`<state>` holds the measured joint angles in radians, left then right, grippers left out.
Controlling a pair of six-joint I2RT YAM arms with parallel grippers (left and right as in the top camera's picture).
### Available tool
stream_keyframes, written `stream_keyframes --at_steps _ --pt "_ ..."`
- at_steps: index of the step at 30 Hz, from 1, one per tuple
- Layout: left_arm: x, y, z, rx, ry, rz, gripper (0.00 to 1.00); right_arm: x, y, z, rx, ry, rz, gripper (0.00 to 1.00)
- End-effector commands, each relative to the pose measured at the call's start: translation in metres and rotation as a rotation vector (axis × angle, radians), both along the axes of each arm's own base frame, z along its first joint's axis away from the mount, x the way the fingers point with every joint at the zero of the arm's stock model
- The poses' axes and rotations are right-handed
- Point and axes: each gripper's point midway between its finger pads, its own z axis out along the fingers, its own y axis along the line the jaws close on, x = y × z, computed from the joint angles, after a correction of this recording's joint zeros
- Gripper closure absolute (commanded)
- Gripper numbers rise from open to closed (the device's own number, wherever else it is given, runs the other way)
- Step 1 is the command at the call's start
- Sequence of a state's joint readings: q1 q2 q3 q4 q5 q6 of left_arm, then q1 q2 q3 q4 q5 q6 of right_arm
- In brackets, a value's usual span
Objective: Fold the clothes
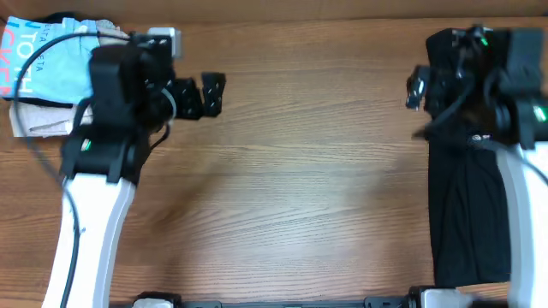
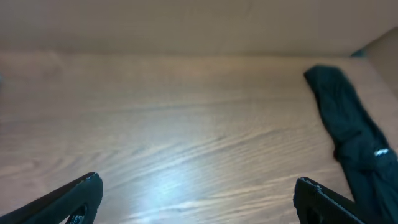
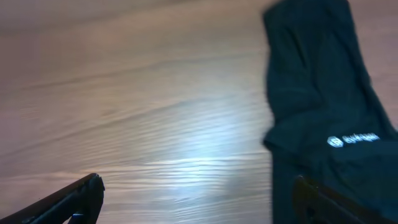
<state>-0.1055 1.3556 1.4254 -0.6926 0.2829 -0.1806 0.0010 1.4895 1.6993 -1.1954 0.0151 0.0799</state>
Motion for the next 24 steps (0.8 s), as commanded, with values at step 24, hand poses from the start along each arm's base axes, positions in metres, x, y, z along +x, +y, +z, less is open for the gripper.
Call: stream_keyframes --at_steps 24 --pt "0.047 -0.002 -0.150 0.127 0.346 -0.026 0.08 0.054 -0.094 -0.237 -0.253 0.523 -0.403 0.33"
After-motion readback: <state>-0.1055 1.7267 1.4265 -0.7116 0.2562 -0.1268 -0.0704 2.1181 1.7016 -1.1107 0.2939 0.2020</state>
